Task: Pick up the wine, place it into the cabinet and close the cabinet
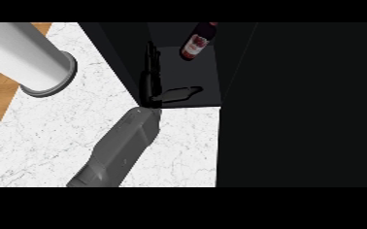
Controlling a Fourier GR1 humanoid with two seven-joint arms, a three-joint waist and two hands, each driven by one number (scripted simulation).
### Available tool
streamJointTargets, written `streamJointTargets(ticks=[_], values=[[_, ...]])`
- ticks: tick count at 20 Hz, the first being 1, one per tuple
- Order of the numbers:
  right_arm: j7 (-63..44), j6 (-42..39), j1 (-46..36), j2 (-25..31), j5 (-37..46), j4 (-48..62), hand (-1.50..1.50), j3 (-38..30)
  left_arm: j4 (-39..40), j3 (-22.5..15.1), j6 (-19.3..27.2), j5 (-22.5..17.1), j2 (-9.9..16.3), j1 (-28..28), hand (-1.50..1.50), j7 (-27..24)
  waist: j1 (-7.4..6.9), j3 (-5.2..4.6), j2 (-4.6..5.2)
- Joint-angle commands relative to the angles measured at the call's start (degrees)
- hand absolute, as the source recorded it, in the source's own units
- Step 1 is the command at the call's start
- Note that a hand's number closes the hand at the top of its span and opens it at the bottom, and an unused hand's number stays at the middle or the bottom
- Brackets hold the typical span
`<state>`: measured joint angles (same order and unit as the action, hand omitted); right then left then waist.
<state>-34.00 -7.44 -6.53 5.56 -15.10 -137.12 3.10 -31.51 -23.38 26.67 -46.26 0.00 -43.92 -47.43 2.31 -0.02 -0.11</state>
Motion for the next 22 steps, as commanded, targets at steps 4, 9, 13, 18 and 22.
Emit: streamJointTargets(ticks=[4, 9, 13, 18, 22], values=[[-2.4, 0.85, -0.63, 1.5, -1.12, -3.89, -1.5, -2.69, -19.75, -12.02, 12.98, -0.79, 0.0, 10.82, -1.5, 2.76, -2.31, 0.04, -0.22], [-0.32, -0.87, 3.54, 2.2, -3.04, -6.02, -1.5, -5.05, -27.12, -15.18, 16.88, 3.56, 0.25, 17.74, -1.5, 1.07, -2.39, 0.06, -0.18], [0.22, -1.76, 2.82, 2.62, -3.68, -3.66, -1.5, -5.5, -36.43, -18.24, 19.55, 6.33, 0.0, 22.38, -1.5, 4.1, -2.47, 0.04, -0.1], [-2.18, 0.64, 2.57, 1.38, -0.69, -7.2, -1.5, -1.8, -48.71, -21.45, 24.62, 9.22, 2.89, 27.7, -1.5, 7.55, -2.43, 0.03, -0.13], [1.37, -0.32, 4.87, 0.68, 0.23, -5.69, -1.5, -2.4, -56.14, -24.79, 29.06, 12.55, 5.0, 35.0, -1.5, 8.44, -2.51, 0.05, -0.14]])
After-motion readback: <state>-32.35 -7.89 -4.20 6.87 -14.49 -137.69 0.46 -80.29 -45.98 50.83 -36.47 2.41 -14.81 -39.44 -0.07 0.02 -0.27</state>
